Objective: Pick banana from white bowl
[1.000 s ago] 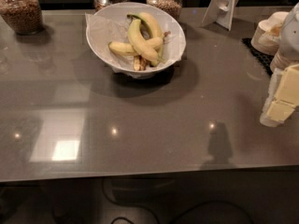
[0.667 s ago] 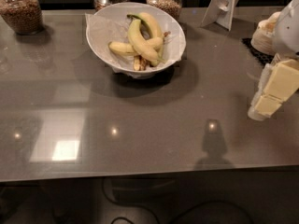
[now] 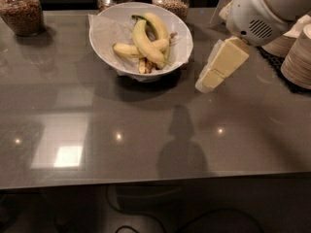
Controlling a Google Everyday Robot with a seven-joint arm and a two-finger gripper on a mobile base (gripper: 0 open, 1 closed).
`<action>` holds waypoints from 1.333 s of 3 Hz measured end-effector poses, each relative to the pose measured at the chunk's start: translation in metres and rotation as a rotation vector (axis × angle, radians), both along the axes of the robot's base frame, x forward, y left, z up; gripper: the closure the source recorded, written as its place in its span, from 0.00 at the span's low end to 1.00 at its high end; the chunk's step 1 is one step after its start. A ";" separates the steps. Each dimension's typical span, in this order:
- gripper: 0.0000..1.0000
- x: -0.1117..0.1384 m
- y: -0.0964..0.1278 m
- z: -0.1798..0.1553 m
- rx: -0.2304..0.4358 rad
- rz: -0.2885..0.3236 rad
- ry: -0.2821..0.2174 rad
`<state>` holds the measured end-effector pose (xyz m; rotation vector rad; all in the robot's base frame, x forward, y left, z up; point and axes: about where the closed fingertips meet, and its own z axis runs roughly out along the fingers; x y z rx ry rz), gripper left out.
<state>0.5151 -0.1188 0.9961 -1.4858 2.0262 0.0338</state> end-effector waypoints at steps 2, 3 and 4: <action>0.00 0.038 0.039 0.006 0.059 -0.087 -0.035; 0.00 0.038 0.039 0.007 0.057 -0.084 -0.037; 0.00 0.049 0.045 0.001 0.094 -0.094 -0.080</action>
Offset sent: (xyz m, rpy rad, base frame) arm 0.0320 0.0325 0.0038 0.0373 -0.0384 -0.0406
